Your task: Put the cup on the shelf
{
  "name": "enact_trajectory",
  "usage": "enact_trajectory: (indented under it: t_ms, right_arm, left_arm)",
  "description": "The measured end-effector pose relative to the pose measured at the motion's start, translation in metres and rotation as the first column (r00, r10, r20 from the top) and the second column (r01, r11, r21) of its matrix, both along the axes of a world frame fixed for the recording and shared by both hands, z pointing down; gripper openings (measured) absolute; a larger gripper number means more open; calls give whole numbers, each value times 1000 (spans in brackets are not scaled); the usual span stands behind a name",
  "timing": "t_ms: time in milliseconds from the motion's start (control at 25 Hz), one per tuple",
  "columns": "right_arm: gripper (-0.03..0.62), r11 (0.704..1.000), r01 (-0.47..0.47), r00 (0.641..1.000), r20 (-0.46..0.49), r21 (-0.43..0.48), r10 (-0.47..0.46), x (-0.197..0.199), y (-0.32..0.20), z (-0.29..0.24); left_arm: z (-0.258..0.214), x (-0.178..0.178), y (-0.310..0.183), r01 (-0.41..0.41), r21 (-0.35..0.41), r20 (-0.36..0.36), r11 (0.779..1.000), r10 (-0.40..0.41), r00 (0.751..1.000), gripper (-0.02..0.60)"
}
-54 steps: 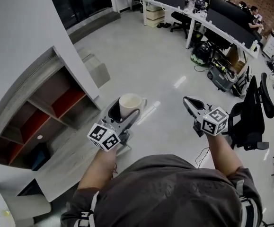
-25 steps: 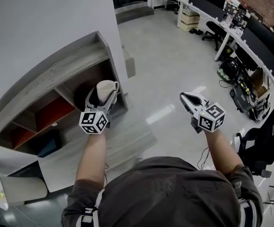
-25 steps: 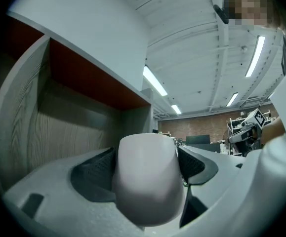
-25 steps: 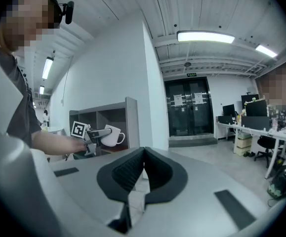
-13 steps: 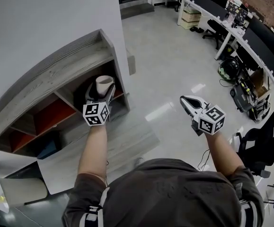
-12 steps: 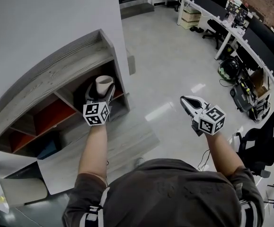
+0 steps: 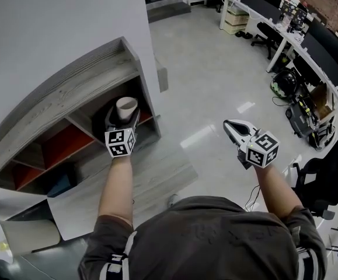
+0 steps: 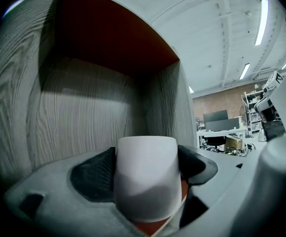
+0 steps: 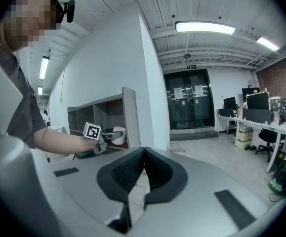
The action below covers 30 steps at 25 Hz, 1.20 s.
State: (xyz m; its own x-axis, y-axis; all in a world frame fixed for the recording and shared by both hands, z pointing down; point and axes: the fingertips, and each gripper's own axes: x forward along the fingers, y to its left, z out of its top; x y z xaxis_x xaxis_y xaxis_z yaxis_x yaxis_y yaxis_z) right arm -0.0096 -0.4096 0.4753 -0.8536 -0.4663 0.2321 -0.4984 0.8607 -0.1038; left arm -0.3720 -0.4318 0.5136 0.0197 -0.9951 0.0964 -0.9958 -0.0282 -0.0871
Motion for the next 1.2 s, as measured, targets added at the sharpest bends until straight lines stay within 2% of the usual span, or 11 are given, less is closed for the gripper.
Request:
enact_trajectory:
  t_ms: [200, 680, 880, 1040, 1200]
  right_arm:
    - [-8, 1000, 13, 1000, 7, -14, -13, 3, 4, 6]
    - [-8, 1000, 26, 1000, 16, -10, -26, 2, 12, 2]
    - [-8, 1000, 27, 999, 21, -4, -27, 6, 13, -3]
    - [-8, 1000, 30, 999, 20, -1, -30, 5, 15, -4]
    - [-8, 999, 36, 999, 22, 1, -36, 5, 17, -5]
  left_arm:
    - [14, -12, 19, 73, -32, -73, 997, -75, 994, 388]
    - [15, -20, 10, 100, -54, -81, 994, -104, 991, 388]
    - [20, -16, 9, 84, -99, -65, 992, -91, 994, 390]
    - [19, -15, 11, 87, -89, -74, 992, -94, 993, 446]
    - [13, -10, 14, 88, -78, -72, 993, -94, 993, 468]
